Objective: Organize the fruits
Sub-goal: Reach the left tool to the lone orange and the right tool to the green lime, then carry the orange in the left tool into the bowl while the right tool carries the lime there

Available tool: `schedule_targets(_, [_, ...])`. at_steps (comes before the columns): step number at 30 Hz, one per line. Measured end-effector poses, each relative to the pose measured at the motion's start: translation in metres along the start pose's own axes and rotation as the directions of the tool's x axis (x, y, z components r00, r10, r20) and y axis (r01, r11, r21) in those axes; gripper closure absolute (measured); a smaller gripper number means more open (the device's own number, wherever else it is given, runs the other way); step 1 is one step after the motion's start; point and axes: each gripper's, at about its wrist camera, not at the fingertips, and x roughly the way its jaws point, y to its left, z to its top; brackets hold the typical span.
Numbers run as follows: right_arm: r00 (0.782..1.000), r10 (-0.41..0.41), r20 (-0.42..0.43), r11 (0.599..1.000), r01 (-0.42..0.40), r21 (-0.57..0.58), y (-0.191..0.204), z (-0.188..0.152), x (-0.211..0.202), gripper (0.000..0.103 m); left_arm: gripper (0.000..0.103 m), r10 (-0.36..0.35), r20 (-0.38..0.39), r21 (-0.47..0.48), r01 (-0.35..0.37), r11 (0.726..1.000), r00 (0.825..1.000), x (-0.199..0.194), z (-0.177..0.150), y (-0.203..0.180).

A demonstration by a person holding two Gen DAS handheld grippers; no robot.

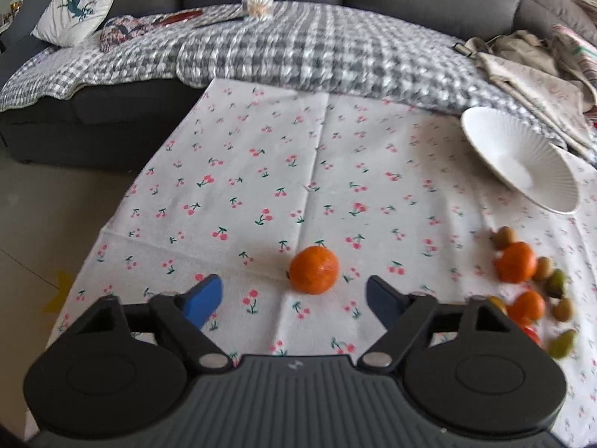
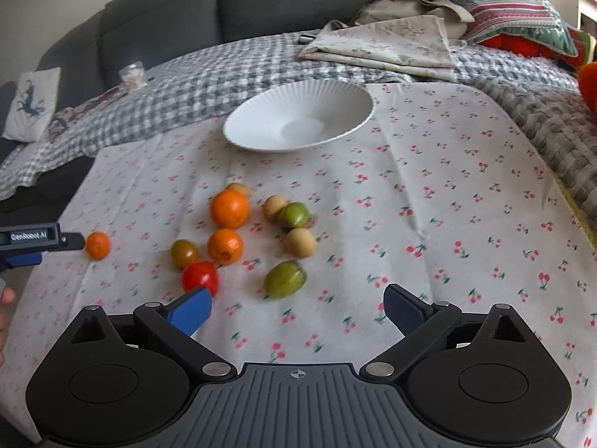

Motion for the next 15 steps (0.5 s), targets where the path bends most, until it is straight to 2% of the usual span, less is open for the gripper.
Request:
schedule_targets(5, [1.0,0.005,0.004,0.998,-0.005,0.068,-0.011,0.005,0.015,0.018,0.042,-0.004,0.001,0.043,0.004,0.999,1.0,0.018,-0.002,-0.007])
schedule_targets(7, [1.0,0.014,-0.01,0.996,-0.013,0.086,-0.013,0.005,0.023,0.023,0.056,-0.004,-0.011,0.042,0.004,0.999,1.0,0.025,-0.001,-0.008])
schedule_targets(9, [0.999,0.038,-0.038,0.994,-0.034,0.102,-0.013,0.005,0.032,0.028,0.069,-0.037,-0.016,0.023,0.037,0.999,0.999,0.029,-0.001,-0.007])
schedule_targets(11, [0.997,0.045,-0.062,0.994,-0.039,0.101,-0.01,0.005,0.04,0.035,0.071,-0.048,-0.012,0.028,0.048,0.998,0.999,0.028,-0.002,-0.009])
schedule_targets(15, [0.996,0.046,-0.07,0.995,-0.039,0.091,-0.003,0.008,0.051,0.042,0.072,-0.052,0.001,0.038,0.052,0.998,0.999,0.027,-0.002,-0.01])
